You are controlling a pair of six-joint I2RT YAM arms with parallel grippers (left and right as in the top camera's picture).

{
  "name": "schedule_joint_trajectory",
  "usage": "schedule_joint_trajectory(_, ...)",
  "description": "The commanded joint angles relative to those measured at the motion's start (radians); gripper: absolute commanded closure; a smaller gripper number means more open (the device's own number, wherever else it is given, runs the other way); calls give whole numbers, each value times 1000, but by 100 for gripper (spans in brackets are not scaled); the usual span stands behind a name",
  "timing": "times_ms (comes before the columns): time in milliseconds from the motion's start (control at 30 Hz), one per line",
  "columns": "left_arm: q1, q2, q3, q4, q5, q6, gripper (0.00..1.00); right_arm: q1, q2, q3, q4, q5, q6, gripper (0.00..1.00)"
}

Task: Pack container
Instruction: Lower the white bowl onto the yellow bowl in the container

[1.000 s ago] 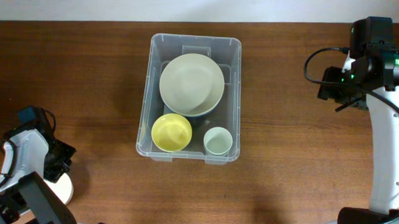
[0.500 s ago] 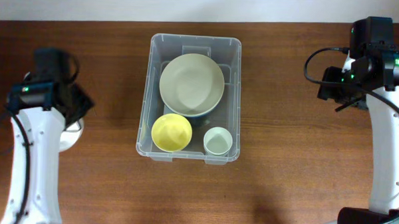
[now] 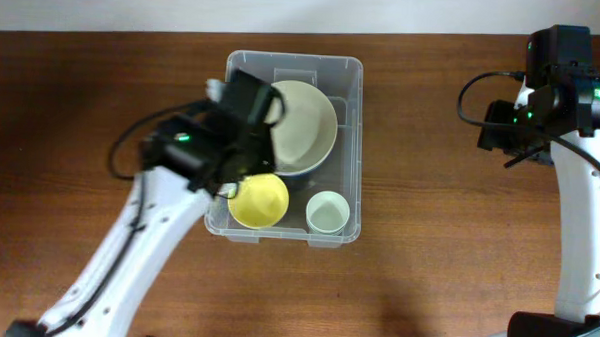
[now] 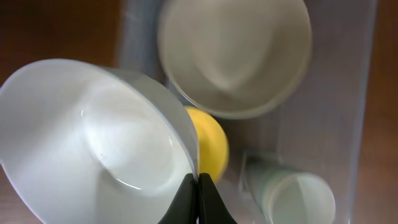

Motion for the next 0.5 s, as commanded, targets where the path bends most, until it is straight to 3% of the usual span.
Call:
schedule_joint_trajectory(0,-68,83,3,-11,18,24,99,-7,-20,-5,0,15,-8,37)
schedule_joint_trajectory(333,-106,259,-1,-53,109,23,99,-7,-20,-5,0,16,-8,37)
schedule_joint_trajectory(367,-106,270,-1,-54,108,24,95,-7,-20,-5,0,16,-9,37)
schedule_joint_trajectory(400,-106,280,-1,-55,107,24,75,-7,-20,-5,0,16,-9,37)
schedule_joint_trajectory(433,-105,282,-1,-55,106,24,43,-7,-20,-5,0,16,-9,37)
schedule_joint_trajectory(467,-101,284,-1,-54,98,24,27,-7,-20,-5,0,16,-9,37)
